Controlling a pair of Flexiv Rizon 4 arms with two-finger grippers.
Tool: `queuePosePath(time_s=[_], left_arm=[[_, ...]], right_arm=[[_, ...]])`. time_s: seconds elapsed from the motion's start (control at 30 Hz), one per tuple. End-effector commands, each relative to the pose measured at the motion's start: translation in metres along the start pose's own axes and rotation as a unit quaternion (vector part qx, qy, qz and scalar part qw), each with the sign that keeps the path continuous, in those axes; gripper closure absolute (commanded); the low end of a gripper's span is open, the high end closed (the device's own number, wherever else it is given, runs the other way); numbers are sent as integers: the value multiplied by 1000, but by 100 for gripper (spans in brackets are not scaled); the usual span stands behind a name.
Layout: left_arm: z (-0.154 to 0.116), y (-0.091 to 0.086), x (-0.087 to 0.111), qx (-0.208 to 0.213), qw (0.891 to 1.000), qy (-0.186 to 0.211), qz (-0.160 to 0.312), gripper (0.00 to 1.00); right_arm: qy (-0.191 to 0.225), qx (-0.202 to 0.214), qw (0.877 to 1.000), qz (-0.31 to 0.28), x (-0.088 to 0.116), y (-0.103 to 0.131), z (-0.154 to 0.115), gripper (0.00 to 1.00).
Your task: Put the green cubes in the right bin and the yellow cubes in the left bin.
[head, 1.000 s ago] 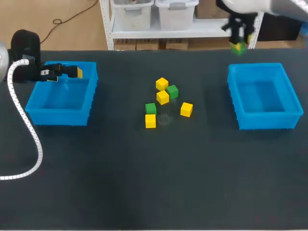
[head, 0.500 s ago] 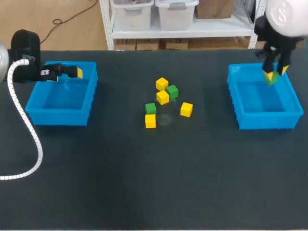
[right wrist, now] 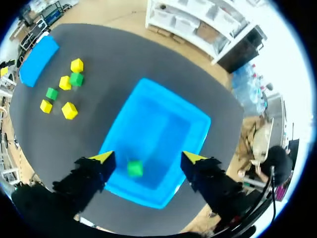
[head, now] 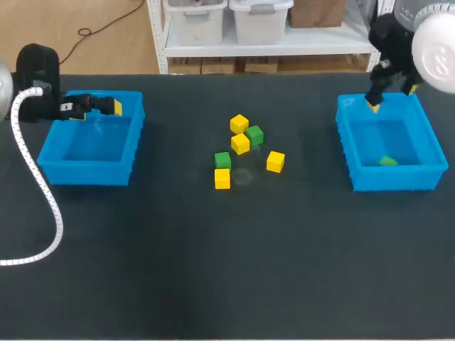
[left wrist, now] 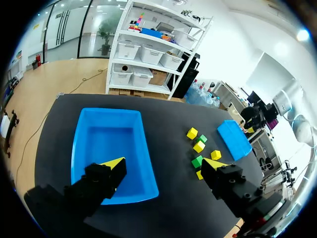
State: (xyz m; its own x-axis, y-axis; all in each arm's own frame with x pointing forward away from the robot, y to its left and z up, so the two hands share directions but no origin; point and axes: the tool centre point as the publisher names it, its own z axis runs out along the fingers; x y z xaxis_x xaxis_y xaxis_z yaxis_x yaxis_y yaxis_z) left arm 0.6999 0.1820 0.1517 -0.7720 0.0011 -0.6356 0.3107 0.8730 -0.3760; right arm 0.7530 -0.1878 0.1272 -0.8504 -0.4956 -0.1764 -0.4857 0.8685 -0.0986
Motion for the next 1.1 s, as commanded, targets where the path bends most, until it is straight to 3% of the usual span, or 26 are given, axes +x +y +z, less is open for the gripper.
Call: queuePosePath(time_s=[0.03, 0.17, 0.3, 0.53, 0.67, 0.8, 0.97, 1.1], left_arm=[[0, 2, 1, 6, 1000, -3, 1, 0], [0, 2, 1, 6, 1000, -3, 1, 0], [0, 2, 1, 6, 1000, -3, 1, 0], [0, 2, 1, 6, 1000, -3, 1, 0], [0, 2, 1, 6, 1000, -3, 1, 0], [0, 2, 1, 6, 1000, -3, 1, 0], [0, 2, 1, 6, 1000, -3, 1, 0], [0, 2, 1, 6, 1000, -3, 1, 0]], right_arm=[[-30, 2, 999, -32, -32, 16, -10, 0], [-53, -7, 994, -91, -82, 43, -13, 0], [-63, -24, 988, -139, -130, 70, 1, 0], [-61, -66, 974, -207, -189, 124, 18, 0], [-56, -78, 966, -238, -205, 149, 23, 0], [-49, -86, 961, -258, -214, 159, 33, 0], [-35, -92, 948, -303, -211, 164, 42, 0], [-14, -89, 923, -373, -197, 161, 43, 0]])
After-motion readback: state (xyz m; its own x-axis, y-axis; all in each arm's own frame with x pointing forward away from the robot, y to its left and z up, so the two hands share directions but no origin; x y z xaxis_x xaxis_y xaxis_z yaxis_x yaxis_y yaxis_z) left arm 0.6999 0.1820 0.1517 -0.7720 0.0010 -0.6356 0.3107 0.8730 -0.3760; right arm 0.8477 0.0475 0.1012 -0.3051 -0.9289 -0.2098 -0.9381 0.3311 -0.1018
